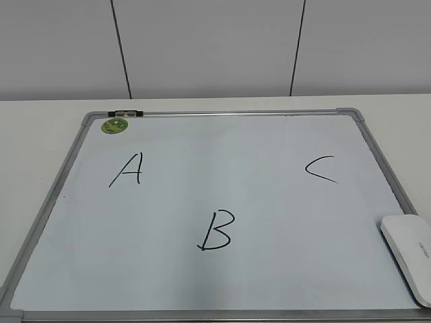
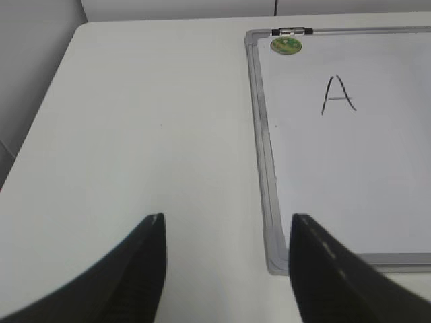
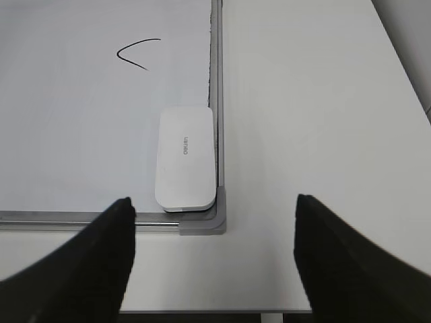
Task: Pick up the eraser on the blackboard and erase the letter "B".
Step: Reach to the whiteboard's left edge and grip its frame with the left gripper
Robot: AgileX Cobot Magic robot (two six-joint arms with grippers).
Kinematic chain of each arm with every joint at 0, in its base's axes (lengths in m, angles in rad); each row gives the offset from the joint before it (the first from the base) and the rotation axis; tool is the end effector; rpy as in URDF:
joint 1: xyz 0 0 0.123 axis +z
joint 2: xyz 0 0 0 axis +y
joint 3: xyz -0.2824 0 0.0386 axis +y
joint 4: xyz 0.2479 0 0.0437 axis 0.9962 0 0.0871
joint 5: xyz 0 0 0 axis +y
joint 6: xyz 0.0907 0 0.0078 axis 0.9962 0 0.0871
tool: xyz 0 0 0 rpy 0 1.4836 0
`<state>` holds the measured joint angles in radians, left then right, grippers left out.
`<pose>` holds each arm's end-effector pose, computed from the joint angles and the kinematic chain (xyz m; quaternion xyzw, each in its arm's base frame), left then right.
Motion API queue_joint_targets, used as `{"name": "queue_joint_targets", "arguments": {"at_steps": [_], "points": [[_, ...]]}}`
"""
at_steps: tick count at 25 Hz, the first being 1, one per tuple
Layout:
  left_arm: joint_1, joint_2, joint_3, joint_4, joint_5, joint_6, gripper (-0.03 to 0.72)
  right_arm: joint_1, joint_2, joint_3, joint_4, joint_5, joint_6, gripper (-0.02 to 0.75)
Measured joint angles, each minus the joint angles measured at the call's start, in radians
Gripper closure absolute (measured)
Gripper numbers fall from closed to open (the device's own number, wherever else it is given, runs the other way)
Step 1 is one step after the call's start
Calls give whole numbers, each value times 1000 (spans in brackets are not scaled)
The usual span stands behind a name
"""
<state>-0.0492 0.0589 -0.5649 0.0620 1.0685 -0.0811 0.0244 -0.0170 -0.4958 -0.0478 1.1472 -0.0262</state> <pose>-0.0029 0.0051 0.2949 -0.0150 0.8532 -0.0030 0.5214 -0.0107 -0.0042 0.2691 -0.0199 0.8714 -0.0242 0.4896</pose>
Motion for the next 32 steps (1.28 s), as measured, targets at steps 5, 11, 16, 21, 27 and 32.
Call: {"name": "queue_joint_targets", "arguments": {"at_steps": [5, 11, 16, 21, 27, 32], "points": [[0, 163, -50, 0, -27, 0, 251, 0, 0, 0, 0, 0, 0, 193], [0, 411, -123, -26, -38, 0, 252, 0, 0, 0, 0, 0, 0, 193], [0, 596, -182, -32, -45, 0, 251, 0, 0, 0, 0, 0, 0, 193], [0, 761, -244, -46, -62, 0, 251, 0, 0, 0, 0, 0, 0, 193], [0, 1012, -389, -86, -91, 0, 251, 0, 0, 0, 0, 0, 0, 193], [0, 1229, -533, -110, -91, 0, 252, 0, 0, 0, 0, 0, 0, 193]]}}
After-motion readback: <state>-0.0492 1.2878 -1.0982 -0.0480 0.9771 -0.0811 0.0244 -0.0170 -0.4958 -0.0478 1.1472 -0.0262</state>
